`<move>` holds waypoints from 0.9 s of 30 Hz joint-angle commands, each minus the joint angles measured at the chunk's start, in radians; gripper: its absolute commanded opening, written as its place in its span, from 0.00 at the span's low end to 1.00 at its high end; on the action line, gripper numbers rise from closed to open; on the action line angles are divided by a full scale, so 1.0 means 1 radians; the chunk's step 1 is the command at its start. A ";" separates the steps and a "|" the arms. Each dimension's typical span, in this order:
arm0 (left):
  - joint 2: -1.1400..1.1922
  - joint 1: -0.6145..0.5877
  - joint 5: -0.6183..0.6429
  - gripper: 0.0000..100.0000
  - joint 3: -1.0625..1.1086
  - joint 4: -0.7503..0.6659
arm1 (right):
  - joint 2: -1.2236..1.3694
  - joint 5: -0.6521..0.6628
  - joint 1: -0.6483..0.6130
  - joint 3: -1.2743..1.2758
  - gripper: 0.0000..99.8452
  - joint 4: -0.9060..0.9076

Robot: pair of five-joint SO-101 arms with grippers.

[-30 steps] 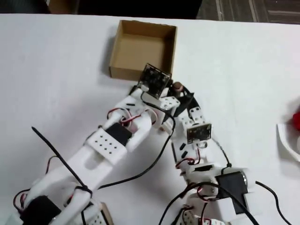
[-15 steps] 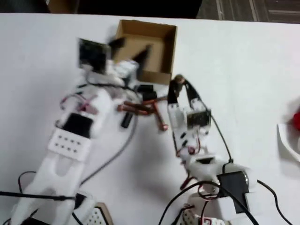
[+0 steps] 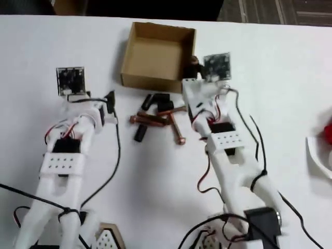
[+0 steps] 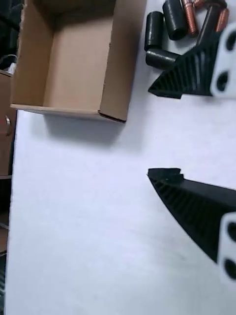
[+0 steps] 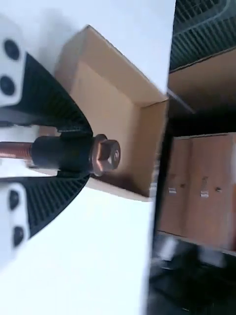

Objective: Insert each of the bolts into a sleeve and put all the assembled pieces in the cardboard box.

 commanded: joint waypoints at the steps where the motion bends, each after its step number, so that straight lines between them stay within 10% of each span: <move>1: -0.029 -0.002 -0.009 0.24 0.018 0.000 | -0.107 -0.074 -0.022 -0.095 0.02 0.265; 27: -0.029 0.006 -0.061 0.24 0.183 -0.141 | 0.773 -0.021 -0.044 -1.375 0.02 0.837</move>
